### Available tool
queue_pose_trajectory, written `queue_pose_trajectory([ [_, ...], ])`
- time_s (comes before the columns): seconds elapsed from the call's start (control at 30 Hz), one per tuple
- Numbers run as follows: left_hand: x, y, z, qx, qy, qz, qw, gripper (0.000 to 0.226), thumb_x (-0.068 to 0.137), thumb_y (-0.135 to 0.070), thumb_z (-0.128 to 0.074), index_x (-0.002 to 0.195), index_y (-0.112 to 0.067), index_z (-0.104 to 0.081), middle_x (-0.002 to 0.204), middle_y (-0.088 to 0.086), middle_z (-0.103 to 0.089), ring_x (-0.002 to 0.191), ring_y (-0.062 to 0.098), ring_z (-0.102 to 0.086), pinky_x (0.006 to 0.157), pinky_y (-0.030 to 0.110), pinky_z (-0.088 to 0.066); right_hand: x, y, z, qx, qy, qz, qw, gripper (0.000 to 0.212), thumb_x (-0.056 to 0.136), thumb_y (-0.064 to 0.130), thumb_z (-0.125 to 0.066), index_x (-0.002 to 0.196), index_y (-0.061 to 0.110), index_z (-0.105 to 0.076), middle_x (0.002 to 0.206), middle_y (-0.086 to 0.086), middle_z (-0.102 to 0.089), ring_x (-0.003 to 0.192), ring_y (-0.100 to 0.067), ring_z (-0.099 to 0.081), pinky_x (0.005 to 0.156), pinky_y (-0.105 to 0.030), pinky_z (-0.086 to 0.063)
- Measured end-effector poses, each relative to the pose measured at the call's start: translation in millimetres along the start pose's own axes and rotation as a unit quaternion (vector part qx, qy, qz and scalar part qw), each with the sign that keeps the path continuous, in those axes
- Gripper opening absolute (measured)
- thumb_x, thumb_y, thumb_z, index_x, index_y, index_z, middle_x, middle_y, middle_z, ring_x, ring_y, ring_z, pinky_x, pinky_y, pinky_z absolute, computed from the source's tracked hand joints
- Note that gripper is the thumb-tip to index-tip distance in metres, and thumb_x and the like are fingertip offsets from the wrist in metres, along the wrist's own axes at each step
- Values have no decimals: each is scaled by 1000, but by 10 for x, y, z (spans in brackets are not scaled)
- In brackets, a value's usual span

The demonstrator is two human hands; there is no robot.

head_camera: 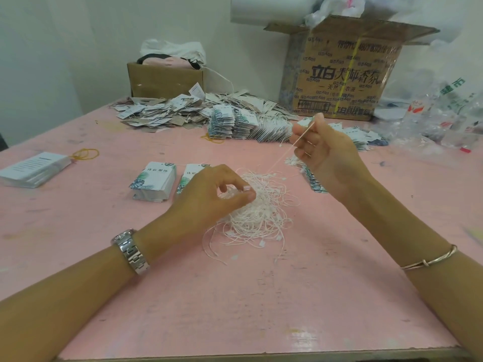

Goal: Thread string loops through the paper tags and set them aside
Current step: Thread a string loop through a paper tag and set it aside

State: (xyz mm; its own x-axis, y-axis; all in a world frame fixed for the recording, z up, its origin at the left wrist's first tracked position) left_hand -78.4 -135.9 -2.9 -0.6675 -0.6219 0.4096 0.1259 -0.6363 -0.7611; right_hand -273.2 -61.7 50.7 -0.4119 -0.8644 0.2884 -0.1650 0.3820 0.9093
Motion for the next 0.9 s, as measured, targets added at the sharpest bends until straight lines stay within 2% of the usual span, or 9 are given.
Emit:
queue_pose_trajectory([
  [0.13,-1,18,-17,32,19,-4,999,6,80,-43,-75,83,-38,-76,90,-24,-65,84,4,-51,80,30,-44,-1,58,-10,89,12,-6,996,25,101,34,-44,82,17,-48,54,9,-44,49,-6,-37,55,-18,-37],
  [0.27,-25,-34,-8,39,11,-17,999,24,76,-56,-70,94,-41,-75,93,-22,-65,86,5,-51,82,32,-45,-11,87,-17,28,30,-7,999,25,98,36,-46,80,20,-45,53,11,-28,44,-4,-21,38,-14,-22],
  [0.33,-32,-100,21,32,-14,-39,999,34,75,-60,-66,102,-41,-73,95,-19,-65,88,8,-52,82,30,-44,-21,61,-43,-26,40,-11,999,25,92,38,-52,77,22,-42,54,11,-24,43,-2,-18,35,-13,-18],
  [0.43,-42,-193,74,17,-60,-72,995,29,81,-52,-67,107,-38,-72,95,-16,-64,85,9,-50,80,22,-41,-47,-29,-97,-79,59,-29,995,26,84,39,-59,73,21,-45,51,12,-25,40,-2,-18,33,-13,-18],
  [0.53,-46,-231,126,-9,-95,-79,992,30,84,-45,-69,112,-35,-70,97,-14,-64,84,8,-50,75,10,-36,-102,-159,-177,-118,94,-71,986,24,74,44,-69,67,21,-63,46,13,-28,37,-2,-19,32,-13,-19],
  [0.63,-45,-253,135,-1,-93,-83,992,38,84,-46,-68,120,-36,-65,103,-14,-63,86,8,-52,72,7,-32,-176,-277,-272,-181,150,-116,965,35,66,50,-72,78,17,-76,48,12,-25,37,-4,-19,32,-14,-18],
  [0.77,-40,-216,74,-17,-63,-69,996,43,81,-48,-67,122,-33,-64,103,-15,-66,87,7,-54,71,4,-33,-243,-314,-359,-225,205,-125,944,42,77,54,-64,99,20,-76,53,8,-18,42,-8,-15,36,-16,-18],
  [0.9,1,-131,22,-62,-33,-22,997,52,80,-53,-62,124,-26,-62,101,-15,-72,75,-6,-57,59,4,-36,-247,-314,-342,-214,191,-138,948,40,88,50,-54,107,16,-65,55,9,-20,42,-6,-17,37,-16,-18],
])
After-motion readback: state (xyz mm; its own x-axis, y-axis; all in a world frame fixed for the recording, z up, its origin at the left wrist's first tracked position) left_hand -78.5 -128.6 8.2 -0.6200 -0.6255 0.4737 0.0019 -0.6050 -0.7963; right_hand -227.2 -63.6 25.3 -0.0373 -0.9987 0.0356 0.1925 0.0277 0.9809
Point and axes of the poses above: each hand's wrist, its own x-axis towards the middle knuckle, its own z-axis out of the back of the hand, y = z × x, the point moved 6 cm from there along x, towards the middle knuckle
